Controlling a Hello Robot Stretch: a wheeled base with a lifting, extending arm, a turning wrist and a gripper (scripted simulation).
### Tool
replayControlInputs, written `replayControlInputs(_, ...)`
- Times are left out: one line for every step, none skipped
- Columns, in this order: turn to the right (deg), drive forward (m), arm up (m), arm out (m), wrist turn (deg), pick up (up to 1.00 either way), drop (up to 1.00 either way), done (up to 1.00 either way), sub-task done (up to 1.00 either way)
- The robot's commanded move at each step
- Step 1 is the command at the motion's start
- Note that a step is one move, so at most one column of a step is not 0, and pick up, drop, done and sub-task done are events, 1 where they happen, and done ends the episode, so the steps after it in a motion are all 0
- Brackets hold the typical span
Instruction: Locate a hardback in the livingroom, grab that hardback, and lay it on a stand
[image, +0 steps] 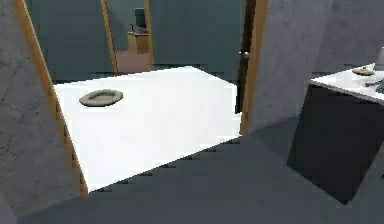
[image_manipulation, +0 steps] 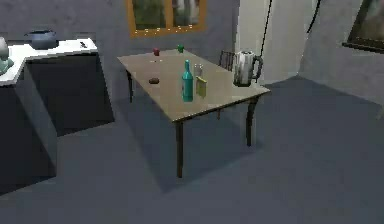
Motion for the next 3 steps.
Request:
replayControlInputs(45.0, 0.00, 0.00, 0.00, 0.0, 0.00, 0.00, 0.00, 0.00)
replayControlInputs(15.0, 0.00, 0.00, 0.00, 0.0, 0.00, 0.00, 0.00, 0.00)
replayControlInputs(0.0, 0.05, 0.00, 0.00, 0.0, 0.00, 0.00, 0.00, 0.00)
